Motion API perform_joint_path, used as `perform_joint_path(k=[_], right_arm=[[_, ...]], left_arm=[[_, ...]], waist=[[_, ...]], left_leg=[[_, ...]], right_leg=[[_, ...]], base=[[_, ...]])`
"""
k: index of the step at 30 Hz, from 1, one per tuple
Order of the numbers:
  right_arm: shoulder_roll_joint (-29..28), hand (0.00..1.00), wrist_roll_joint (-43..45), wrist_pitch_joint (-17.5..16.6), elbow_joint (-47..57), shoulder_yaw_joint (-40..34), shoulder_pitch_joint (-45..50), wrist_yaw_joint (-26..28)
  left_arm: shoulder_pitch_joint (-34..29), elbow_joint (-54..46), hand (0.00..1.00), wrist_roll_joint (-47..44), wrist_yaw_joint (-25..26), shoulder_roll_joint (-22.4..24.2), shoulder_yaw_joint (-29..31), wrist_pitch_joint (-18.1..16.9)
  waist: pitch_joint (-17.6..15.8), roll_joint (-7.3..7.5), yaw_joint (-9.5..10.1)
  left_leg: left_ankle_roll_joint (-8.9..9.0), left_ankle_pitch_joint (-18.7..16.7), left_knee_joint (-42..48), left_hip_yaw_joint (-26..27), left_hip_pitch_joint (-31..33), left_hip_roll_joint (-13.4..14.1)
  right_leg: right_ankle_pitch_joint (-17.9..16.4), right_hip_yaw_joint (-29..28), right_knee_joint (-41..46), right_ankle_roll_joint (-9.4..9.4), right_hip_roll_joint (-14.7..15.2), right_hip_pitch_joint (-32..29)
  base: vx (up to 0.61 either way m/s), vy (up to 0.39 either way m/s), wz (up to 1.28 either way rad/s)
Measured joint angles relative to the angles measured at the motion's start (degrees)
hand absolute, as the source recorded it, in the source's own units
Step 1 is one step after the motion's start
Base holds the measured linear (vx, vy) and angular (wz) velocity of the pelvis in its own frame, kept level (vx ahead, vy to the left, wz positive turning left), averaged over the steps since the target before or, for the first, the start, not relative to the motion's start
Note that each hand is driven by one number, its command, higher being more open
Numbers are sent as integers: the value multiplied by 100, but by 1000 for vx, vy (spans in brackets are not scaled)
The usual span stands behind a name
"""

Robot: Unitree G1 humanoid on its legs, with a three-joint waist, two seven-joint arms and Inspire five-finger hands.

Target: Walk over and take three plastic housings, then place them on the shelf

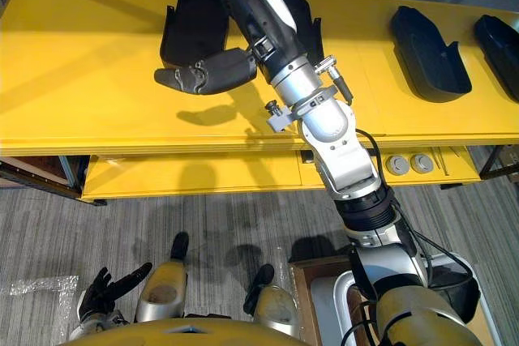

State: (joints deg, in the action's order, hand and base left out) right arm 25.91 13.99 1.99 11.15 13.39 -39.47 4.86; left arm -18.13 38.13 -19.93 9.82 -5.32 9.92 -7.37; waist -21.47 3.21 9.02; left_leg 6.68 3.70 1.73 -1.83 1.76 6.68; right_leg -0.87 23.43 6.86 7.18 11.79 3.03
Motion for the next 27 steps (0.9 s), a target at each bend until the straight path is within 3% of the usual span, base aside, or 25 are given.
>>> perform_joint_path(k=[4,8,11,18,27], right_arm=[[-284,100,-63,248,-1086,-8,-237,-178],[-440,100,-394,543,-1535,-2,-243,-198],[-516,100,-691,693,-2031,10,-314,-544],[-597,100,-927,704,-3468,-130,-1251,-1324],[-495,100,-922,599,-4055,-143,-1894,-1557]], left_arm=[[-1,23,100,-12,-3,-15,-162,4],[-2,84,100,-20,-4,-27,-225,17],[-3,90,100,-13,-24,-27,-228,16],[-3,143,100,-22,-180,-36,-331,15],[10,169,100,-65,-294,-57,-458,15]], waist=[[0,-1,42],[1,-3,126],[2,-7,168],[-72,-149,198],[-137,-274,279]], left_leg=[[1,10,-6,-30,-7,0],[7,21,-4,-80,-3,-8],[7,22,-2,-151,-6,-17],[16,30,12,-191,-11,-9],[22,33,42,-320,72,-9]], right_leg=[[2,4,-3,1,-3,28],[2,51,-15,1,-4,64],[0,141,-60,-2,-14,144],[3,168,-79,0,-33,190],[-5,290,-103,-12,-53,210]], base=[[-8,-8,3],[13,-19,8],[16,-25,11],[-18,-14,2],[0,-19,6]])
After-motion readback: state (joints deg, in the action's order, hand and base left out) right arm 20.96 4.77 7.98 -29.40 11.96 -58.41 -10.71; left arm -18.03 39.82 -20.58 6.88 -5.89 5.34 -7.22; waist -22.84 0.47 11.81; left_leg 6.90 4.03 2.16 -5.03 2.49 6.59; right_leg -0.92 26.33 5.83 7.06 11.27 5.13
